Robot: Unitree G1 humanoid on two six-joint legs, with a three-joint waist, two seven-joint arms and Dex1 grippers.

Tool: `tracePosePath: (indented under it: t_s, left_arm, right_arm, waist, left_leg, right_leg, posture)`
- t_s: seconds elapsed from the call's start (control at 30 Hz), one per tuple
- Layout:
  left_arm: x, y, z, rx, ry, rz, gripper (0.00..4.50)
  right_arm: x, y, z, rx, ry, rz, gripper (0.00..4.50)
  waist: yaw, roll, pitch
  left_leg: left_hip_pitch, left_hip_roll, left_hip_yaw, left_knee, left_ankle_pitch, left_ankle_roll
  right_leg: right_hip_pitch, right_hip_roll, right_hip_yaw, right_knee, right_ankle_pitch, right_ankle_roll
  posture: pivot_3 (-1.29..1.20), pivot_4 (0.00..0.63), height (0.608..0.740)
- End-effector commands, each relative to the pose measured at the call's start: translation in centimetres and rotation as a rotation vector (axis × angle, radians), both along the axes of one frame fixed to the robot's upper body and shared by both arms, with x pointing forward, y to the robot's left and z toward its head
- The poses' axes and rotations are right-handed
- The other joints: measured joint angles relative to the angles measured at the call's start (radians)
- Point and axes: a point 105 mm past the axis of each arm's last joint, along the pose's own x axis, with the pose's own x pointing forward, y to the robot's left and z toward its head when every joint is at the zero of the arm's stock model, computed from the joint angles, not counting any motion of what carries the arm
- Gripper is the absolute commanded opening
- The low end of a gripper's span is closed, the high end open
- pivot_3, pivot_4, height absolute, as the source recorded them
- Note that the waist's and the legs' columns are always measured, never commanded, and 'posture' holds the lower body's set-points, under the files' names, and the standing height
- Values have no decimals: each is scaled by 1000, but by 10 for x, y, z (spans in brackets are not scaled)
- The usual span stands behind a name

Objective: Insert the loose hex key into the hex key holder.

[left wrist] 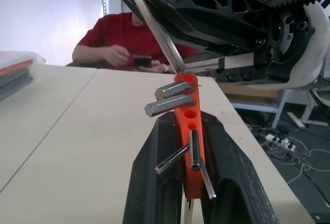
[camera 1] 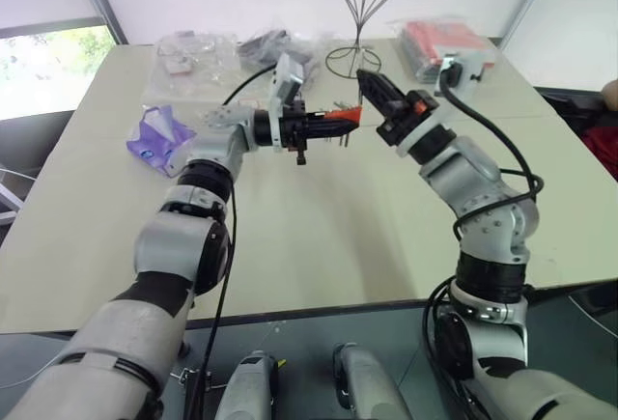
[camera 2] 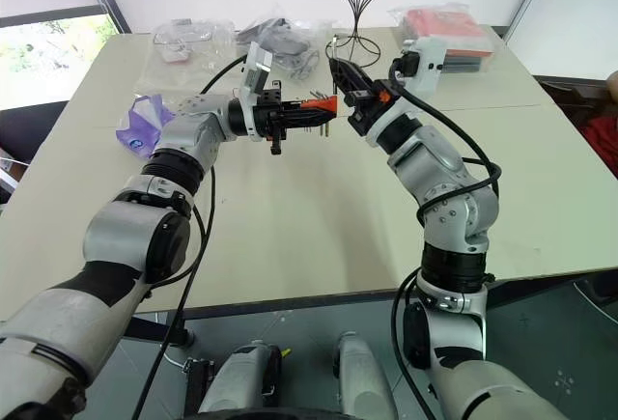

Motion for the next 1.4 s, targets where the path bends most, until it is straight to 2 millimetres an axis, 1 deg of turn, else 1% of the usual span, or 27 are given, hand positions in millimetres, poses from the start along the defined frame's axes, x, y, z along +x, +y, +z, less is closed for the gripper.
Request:
tracePosePath:
  t_s: [0.03, 0.2, 0.33, 0.4, 0.67, 0.83, 0.93, 1.07, 1.17, 1.4]
  left_arm:
    - [0, 2, 12, -32, -47, 7, 0]
    - [-1, -1, 10, -21, -53, 4, 0]
    - [-3, -4, 0, 27, -69, -7, 0]
    - [-3, -5, -2, 31, -72, -5, 0]
    - [0, -7, 14, -43, -60, 16, 0]
    - [0, -7, 20, -71, -50, 9, 0]
    - [-2, -8, 20, -76, -39, -7, 0]
    - [-4, -8, 12, -44, -47, -23, 0]
    - [-3, -6, 13, -62, -30, -11, 0]
    - [0, -4, 23, -119, 11, 2, 0]
  right_arm:
    - [-5, -1, 14, 18, -59, 0, 60]
    - [-6, 2, 13, 22, -57, 8, 60]
    - [-7, 2, 16, 29, -66, 7, 60]
    - [-7, 2, 17, 29, -68, 8, 60]
    - [-10, 5, 11, 27, -54, 15, 60]
    - [-9, 4, 8, 27, -46, 12, 60]
    - [-8, 3, 7, 26, -44, 9, 60]
    - [-7, 2, 7, 25, -47, 1, 60]
    - [-7, 0, 8, 25, -50, -6, 60]
    - [-6, -2, 10, 23, -67, -16, 60]
  waist:
    - [0, 0, 0]
    - [0, 0, 0]
    - [1, 0, 0]
    - [0, 0, 0]
    - [0, 0, 0]
    - [0, 0, 0]
    - [0, 0, 0]
    - [0, 0, 0]
    - [0, 0, 0]
    - [0, 0, 0]
  left_leg:
    - [0, 0, 0, 0, 0, 0]
    - [0, 0, 0, 0, 0, 0]
    - [0, 0, 0, 0, 0, 0]
    - [0, 0, 0, 0, 0, 0]
    - [0, 0, 0, 0, 0, 0]
    - [0, 0, 0, 1, 0, 0]
    - [0, 0, 0, 1, 0, 0]
    - [0, 0, 0, 1, 0, 0]
    - [0, 0, 0, 1, 0, 0]
    - [0, 0, 0, 2, 0, 0]
  right_leg:
    - [0, 0, 0, 0, 0, 0]
    - [0, 0, 0, 0, 0, 0]
    - [0, 0, 0, 0, 0, 0]
    - [0, 0, 0, 0, 0, 0]
    - [0, 0, 0, 1, 0, 0]
    - [0, 0, 0, 1, 0, 0]
    - [0, 0, 0, 1, 0, 0]
    - [0, 0, 0, 2, 0, 0]
    - [0, 0, 0, 3, 0, 0]
    - [0, 0, 0, 3, 0, 0]
  posture:
    - [0, 150, 740]
    - [0, 150, 740]
    - [0, 150, 740]
    - [0, 150, 740]
    - [0, 150, 740]
    - [0, 150, 740]
    - [0, 150, 740]
    - [0, 150, 740]
    - [0, 150, 740]
    - [0, 150, 740]
